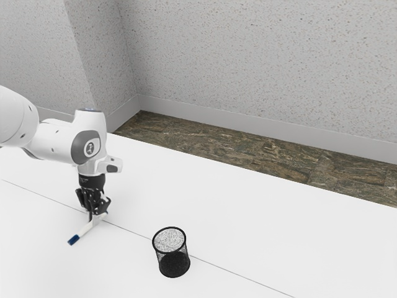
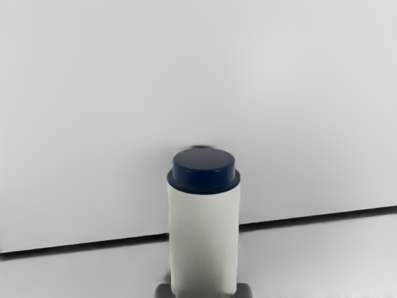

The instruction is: Put the marker into the pen holder.

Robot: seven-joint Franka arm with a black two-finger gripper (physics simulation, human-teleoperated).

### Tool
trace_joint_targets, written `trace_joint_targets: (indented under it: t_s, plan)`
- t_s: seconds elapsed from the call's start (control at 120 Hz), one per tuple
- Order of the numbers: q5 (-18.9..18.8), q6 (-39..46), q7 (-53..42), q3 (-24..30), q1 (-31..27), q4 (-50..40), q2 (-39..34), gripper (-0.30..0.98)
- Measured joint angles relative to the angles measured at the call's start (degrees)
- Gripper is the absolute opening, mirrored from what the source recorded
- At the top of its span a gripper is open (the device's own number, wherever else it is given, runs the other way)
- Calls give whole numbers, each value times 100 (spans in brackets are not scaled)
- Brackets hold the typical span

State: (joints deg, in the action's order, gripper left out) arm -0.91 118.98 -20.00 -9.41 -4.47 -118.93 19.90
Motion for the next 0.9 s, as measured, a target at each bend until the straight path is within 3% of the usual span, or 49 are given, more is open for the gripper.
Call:
trace_joint_targets:
  t_s: [0.208,0.375,0.525,0.683,0.825,0.9]
  plan:
    - [-65,34,-27,6,14,-9,-69,-9]
    - [-292,138,-14,172,104,-64,-658,-10]
    - [-691,928,16,935,145,-714,-1998,-10]
    - [-863,1948,208,2006,148,-1480,-3101,-10]
    - [-891,2543,794,2904,168,-2267,-4066,-10]
    - [-593,2715,1182,3187,165,-2490,-4343,-10]
